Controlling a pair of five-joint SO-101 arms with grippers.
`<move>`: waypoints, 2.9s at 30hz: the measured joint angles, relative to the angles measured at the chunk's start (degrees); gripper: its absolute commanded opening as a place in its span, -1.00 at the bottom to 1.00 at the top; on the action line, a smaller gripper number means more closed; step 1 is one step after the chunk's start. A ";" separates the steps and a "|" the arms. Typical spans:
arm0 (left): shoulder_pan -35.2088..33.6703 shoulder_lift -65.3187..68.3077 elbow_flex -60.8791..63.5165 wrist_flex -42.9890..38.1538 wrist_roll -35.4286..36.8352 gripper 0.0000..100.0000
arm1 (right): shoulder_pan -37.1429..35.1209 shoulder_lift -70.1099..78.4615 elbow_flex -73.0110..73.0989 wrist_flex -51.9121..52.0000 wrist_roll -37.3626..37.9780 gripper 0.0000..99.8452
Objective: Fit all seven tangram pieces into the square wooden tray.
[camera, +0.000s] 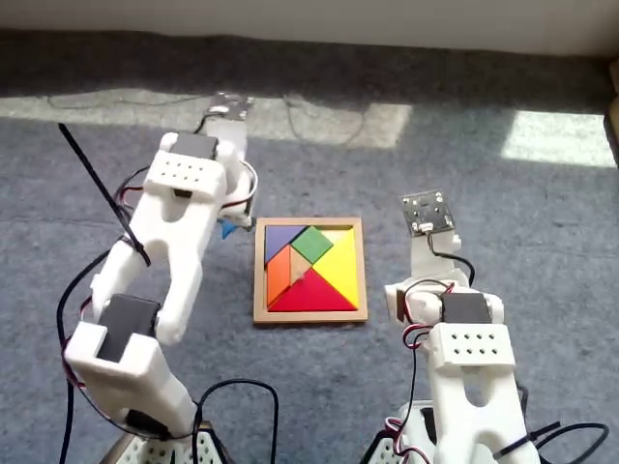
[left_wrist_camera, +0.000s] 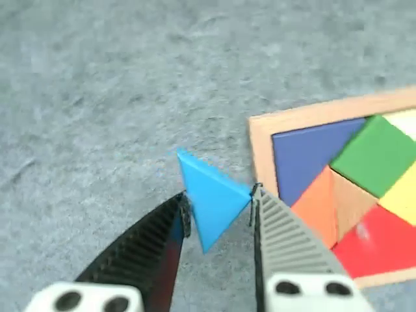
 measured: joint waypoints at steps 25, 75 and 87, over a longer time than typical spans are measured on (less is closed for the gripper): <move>17.76 17.32 -16.35 -2.29 -42.11 -0.71 | 12.13 0.00 0.00 -8.09 -4.48 -0.98; 14.33 26.46 -29.54 -0.62 -43.08 -0.50 | 12.13 0.00 0.00 -8.09 -4.48 -0.98; 13.98 26.37 -29.54 -1.58 -42.11 -0.50 | 12.13 0.00 0.00 -8.09 -4.48 -0.98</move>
